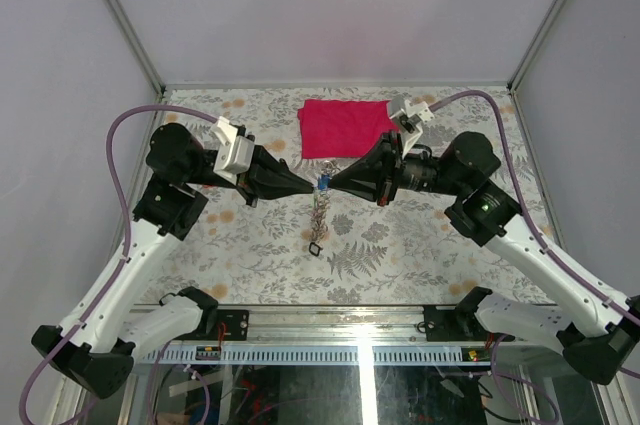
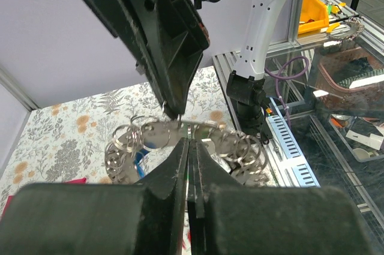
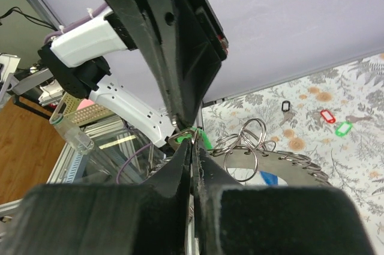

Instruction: Put the keys on the keyring

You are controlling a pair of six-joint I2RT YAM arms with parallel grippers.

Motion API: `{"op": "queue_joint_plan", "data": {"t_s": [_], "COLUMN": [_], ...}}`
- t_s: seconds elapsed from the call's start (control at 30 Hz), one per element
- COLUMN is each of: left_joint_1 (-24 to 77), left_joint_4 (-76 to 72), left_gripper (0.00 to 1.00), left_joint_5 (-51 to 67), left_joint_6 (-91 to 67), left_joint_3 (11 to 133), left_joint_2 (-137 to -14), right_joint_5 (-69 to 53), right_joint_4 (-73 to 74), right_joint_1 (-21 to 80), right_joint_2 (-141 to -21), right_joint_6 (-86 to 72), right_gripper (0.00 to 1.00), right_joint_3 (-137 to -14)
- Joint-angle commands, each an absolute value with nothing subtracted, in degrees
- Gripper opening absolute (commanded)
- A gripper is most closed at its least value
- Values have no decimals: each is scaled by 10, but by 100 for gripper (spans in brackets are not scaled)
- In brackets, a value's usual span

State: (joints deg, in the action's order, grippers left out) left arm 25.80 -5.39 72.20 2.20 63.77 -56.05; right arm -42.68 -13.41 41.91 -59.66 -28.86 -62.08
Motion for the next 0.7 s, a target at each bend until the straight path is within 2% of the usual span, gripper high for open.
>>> {"op": "queue_joint_plan", "data": {"t_s": [0.0,0.23,0.67], "left_joint_1": [254,254,255], "left_joint_4": [-61,-60,-60], "left_gripper": [0,0,0], "left_joint_5": [723,716,719], "left_joint_6": [27,25,24], "left_joint_3": [650,651,653], "left_joint_2": [-551,-553,-562], "right_joint_5": [-422,-484,-497], "right_joint_4": [-178,-200,-207], "right_joint_1": [425,426,431], "right_joint_2": [-557,-585,-613], "right_joint_6": [-272,-300,-299], "right_gripper": [0,0,0], "right_joint_3": [-640,-653,-670]}}
